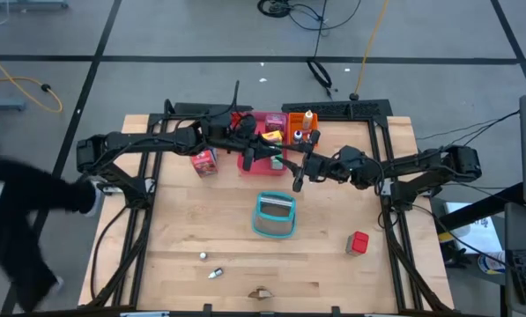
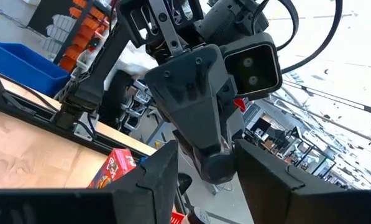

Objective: Pick & Place Kitchen Items
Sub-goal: Put the top small brown food coloring bottle into the orange bin

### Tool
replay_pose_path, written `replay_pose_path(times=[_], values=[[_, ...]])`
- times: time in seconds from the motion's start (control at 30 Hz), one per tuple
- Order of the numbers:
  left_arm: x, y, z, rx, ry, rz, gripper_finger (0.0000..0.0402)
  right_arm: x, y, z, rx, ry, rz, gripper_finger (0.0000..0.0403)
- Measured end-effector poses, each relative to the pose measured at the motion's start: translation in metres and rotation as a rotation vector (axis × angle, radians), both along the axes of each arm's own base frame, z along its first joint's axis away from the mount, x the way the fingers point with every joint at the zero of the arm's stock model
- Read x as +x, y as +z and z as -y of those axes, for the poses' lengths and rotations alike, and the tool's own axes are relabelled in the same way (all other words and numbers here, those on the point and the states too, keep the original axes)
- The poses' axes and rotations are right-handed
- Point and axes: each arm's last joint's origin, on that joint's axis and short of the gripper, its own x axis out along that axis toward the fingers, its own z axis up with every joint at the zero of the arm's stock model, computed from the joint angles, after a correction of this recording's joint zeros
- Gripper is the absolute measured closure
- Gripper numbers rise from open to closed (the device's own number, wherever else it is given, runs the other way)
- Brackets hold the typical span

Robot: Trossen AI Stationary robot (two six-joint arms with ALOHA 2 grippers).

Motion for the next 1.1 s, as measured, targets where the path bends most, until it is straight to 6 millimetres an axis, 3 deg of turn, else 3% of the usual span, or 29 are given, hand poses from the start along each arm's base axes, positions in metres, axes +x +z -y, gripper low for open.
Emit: replay_pose_path(times=[0.27, 0.53, 1.1], values=[[0.0012, 0.0018, 0.0038, 0.002, -0.013, 0.018, 0.0339, 0.0, 0.0, 0.0001, 0.002, -0.005, 0.0, 0.0276], [0.0009, 0.0002, 0.0035, -0.001, -0.017, 0.002, 0.0339, 0.0, -0.0003, 0.0002, 0.008, -0.004, -0.002, 0.0338], [0.0005, 0.0, 0.0016, 0.017, -0.01, 0.004, 0.0338, -0.0002, -0.0002, 0.0009, 0.036, -0.025, 0.005, 0.0342]])
